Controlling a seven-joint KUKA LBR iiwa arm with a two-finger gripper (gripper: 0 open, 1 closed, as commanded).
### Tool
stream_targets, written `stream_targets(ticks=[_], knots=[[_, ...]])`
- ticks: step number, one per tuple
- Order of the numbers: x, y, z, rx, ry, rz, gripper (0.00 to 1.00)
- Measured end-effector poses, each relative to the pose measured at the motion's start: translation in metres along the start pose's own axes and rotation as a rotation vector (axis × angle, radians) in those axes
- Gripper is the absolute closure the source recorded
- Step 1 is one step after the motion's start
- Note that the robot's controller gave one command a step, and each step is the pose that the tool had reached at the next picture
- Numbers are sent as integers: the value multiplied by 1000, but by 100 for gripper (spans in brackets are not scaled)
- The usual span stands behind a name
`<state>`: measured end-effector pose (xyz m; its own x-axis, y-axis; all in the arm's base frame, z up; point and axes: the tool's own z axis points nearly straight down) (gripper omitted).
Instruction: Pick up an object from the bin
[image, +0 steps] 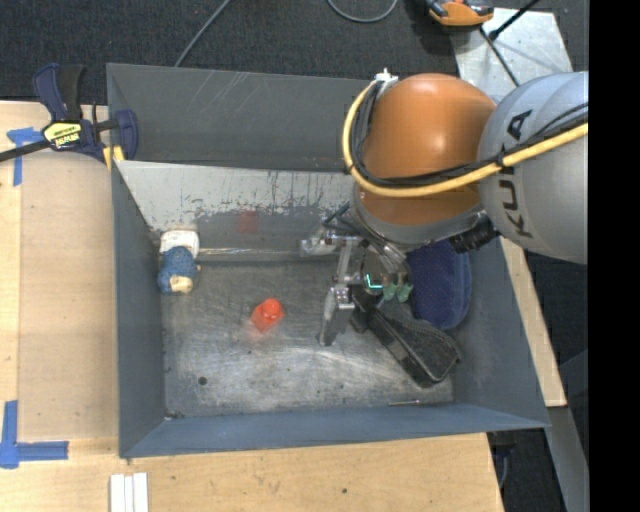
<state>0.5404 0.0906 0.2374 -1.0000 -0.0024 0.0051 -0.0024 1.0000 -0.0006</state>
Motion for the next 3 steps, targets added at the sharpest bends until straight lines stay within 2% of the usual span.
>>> stream_targets(ticks=[1,2,3], knots=[[-47,31,78,0,-6,-309,0],[-55,30,113,1,-4,-697,0],[-69,45,122,2,-11,-987,0]])
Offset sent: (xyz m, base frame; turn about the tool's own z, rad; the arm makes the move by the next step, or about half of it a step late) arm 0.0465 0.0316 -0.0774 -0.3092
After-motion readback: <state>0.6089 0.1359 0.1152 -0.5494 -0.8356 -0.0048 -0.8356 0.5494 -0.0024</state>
